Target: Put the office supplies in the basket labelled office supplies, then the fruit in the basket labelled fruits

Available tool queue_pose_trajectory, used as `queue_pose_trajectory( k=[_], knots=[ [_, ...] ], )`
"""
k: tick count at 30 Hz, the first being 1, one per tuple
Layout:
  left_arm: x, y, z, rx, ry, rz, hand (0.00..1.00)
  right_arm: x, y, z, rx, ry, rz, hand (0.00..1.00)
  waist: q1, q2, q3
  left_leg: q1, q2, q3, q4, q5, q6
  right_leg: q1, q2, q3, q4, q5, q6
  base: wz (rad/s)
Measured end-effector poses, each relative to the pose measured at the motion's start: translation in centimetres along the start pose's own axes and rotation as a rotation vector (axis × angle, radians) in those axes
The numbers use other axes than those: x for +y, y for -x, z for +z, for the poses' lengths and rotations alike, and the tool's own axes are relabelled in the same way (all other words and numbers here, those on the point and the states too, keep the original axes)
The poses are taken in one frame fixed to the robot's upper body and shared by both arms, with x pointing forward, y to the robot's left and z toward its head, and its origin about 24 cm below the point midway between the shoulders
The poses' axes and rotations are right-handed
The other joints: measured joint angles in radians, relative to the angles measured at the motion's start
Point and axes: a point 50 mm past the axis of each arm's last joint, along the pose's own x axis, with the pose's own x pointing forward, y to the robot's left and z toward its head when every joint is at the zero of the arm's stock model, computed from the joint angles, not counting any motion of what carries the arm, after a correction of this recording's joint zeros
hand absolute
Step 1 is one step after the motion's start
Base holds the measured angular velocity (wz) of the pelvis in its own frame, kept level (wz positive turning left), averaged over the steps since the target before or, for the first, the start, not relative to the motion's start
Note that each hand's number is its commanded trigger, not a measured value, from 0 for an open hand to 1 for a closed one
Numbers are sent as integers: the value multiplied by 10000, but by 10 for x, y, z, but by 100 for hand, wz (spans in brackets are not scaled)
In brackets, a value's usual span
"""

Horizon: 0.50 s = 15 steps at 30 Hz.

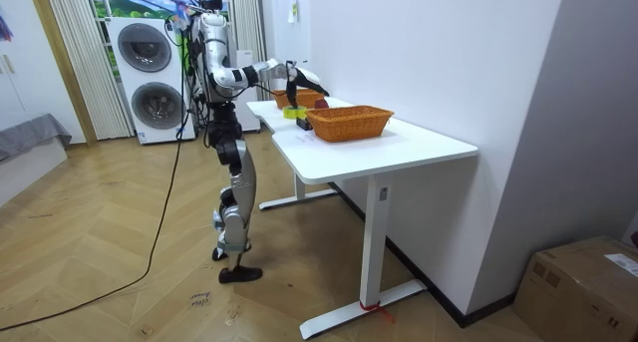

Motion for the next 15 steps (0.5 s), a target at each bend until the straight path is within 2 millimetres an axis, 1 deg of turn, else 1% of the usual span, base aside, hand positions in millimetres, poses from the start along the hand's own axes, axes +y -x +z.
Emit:
queue_pose_trajectory(
  k=[6,9,11,15],
  knots=[
    [1,0,3,-72,-32,13,0,1,0,0,9,-12,198,0,-10,-45,-26,-16,-2,0,11,0,1,-11,-10,-6,-1,1,1,0],
    [1,0,4,-89,-51,8,0,2,0,-1,34,-22,261,0,-12,-43,-26,-19,-2,-10,24,0,1,-6,-14,-23,7,1,1,0],
    [1,0,4,-89,-68,1,0,4,-1,-3,100,-72,381,0,-9,-32,-23,-15,-1,-10,56,-1,1,0,-15,-13,12,2,0,0],
    [0,-1,4,-55,-64,-15,0,17,-1,-7,346,-318,905,0,-13,4,-14,-4,-1,-8,83,-1,1,0,-18,-5,33,4,-4,0]
  ],
)
